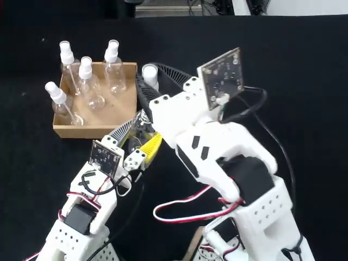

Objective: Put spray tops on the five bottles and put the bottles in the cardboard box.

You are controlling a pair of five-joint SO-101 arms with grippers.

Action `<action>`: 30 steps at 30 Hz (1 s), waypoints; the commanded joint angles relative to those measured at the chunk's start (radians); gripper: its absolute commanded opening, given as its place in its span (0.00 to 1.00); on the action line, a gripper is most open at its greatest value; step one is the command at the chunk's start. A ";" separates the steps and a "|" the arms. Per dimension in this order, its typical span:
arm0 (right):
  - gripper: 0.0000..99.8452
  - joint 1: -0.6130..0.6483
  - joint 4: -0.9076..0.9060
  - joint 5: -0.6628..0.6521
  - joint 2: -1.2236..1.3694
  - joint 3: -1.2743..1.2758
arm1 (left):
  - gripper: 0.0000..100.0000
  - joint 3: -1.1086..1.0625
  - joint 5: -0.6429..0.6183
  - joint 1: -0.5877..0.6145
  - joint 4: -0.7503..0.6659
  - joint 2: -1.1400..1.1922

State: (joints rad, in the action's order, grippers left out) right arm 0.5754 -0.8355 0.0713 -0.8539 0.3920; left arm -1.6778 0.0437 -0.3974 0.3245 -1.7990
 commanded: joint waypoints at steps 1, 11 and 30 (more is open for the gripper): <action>0.01 -0.029 0.028 0.000 -0.007 0.035 | 0.03 -0.022 -0.015 0.008 -0.021 -0.015; 0.18 -0.009 0.021 0.002 -0.016 0.145 | 0.03 -0.022 -0.015 0.008 -0.015 -0.015; 0.03 -0.123 -0.017 0.002 -0.173 0.093 | 0.03 -0.022 -0.015 0.008 -0.015 -0.015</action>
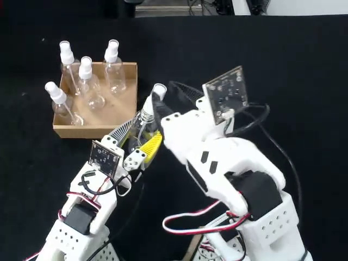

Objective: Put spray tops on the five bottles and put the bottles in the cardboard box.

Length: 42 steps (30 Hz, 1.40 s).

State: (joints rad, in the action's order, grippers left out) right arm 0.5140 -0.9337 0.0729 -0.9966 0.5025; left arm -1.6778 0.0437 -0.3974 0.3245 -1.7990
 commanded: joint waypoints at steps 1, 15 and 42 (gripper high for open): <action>0.02 -0.091 0.107 0.000 -0.025 -0.018 | 0.03 -0.022 -0.015 0.008 -0.015 -0.015; 0.01 -0.023 0.252 -0.006 0.021 0.176 | 0.03 -0.022 -0.015 0.008 -0.017 -0.015; 0.01 0.063 0.301 -0.008 -0.067 0.329 | 0.03 -0.022 -0.015 0.005 -0.015 -0.015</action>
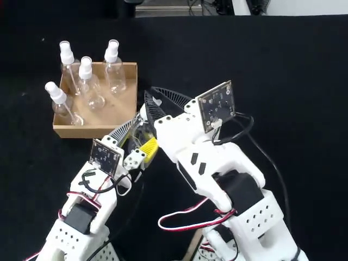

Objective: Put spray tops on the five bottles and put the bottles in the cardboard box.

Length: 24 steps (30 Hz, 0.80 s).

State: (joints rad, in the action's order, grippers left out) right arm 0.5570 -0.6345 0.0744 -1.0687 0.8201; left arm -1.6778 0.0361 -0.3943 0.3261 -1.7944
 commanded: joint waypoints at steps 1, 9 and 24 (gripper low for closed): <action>0.01 0.020 0.000 -0.009 0.005 0.015 | 0.03 -0.022 -0.008 0.002 -0.017 -0.020; 0.01 0.020 -0.110 -0.020 0.047 -0.101 | 0.03 -0.022 -0.008 -0.001 -0.017 -0.020; 0.01 0.020 -0.405 -0.106 0.107 -0.529 | 0.03 -0.022 -0.008 0.005 -0.015 -0.012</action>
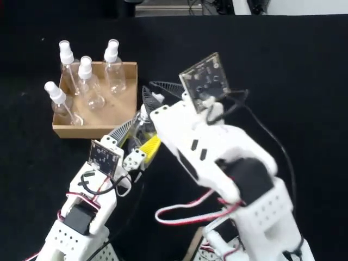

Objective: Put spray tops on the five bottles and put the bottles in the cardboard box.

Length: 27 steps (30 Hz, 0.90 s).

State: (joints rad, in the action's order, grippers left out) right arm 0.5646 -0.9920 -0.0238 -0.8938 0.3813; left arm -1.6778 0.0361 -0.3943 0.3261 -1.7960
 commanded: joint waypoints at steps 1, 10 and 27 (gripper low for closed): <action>0.01 0.009 -0.060 -0.008 -0.085 -0.093 | 0.03 -0.022 -0.008 0.005 -0.015 -0.011; 0.01 -0.232 -0.152 -0.009 -0.154 -0.016 | 0.03 -0.022 -0.008 0.025 0.032 -0.018; 0.01 -0.318 0.388 -0.008 -0.160 0.848 | 0.03 0.302 -0.015 0.476 0.034 -0.031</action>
State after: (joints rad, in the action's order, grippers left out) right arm 0.1979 -0.6743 -0.0238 -1.0288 1.1960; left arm -1.5106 0.0345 -0.0276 0.3644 -1.8144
